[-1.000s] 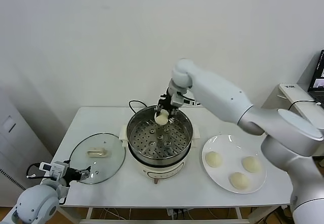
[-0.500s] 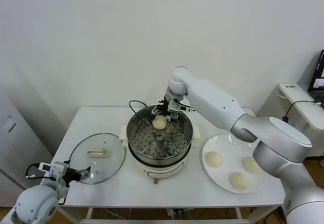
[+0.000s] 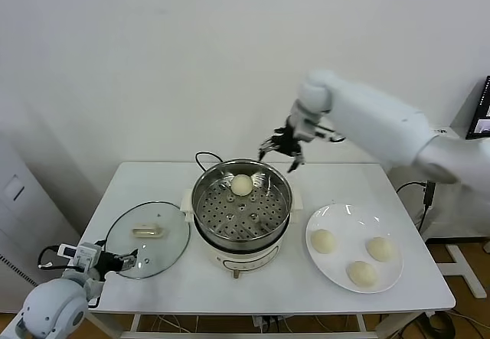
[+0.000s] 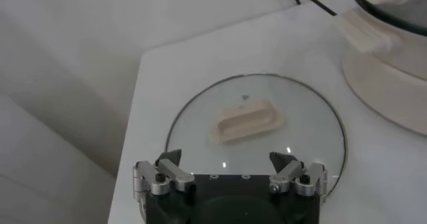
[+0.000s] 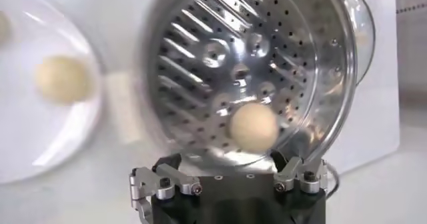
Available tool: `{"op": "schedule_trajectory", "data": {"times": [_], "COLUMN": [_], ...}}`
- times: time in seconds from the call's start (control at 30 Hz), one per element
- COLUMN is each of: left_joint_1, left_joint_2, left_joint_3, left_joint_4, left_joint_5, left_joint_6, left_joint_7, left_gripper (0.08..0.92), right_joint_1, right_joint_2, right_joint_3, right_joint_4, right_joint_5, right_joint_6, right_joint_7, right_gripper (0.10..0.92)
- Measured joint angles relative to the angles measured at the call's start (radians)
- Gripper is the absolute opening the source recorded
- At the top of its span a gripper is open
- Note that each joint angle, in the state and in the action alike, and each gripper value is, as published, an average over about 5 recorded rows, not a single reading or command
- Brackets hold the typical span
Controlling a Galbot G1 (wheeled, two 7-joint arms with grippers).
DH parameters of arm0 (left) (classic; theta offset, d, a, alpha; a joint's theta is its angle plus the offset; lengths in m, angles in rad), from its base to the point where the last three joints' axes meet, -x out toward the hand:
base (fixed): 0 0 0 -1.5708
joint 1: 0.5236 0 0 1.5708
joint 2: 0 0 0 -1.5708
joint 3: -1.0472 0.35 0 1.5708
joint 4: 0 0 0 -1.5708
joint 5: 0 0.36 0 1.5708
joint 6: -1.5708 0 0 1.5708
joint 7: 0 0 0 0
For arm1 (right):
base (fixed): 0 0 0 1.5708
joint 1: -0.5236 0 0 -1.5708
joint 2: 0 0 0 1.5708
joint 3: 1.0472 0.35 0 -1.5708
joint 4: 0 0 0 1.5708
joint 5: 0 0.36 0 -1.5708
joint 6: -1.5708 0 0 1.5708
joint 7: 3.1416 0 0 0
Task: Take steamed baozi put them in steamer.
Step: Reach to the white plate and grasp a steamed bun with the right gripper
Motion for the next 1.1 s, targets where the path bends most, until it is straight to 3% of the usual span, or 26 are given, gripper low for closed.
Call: {"op": "schedule_trajectory", "data": {"times": [0.2,0.5,1.1], "left_joint_1": [-0.004,-0.005,-0.012], "left_joint_2": [0.001,-0.006,-0.007], "left_joint_3": [0.002,0.004,0.011], "left_joint_4": [-0.004,-0.005,0.009], "left_joint_5": [-0.002,0.002,0.006], "left_joint_6": [0.000,0.000,0.000], "left_joint_7": [0.000,0.000,0.003], "left_gripper": [0.823,0.823,0.823], "right_joint_1": [0.041,-0.050,-0.375], "right_joint_2": [-0.159,-0.292,-0.266], "right_joint_3": [-0.123,-0.152,0.013], "right_joint_4": [0.084,0.146,0.086], "right_joint_5": [0.140,0.235,0.237], "right_joint_6": [-0.241,-0.530,-0.715], "right_joint_7": [0.011,0.071,0.173], "right_gripper": [0.823,0.823,0.823]}}
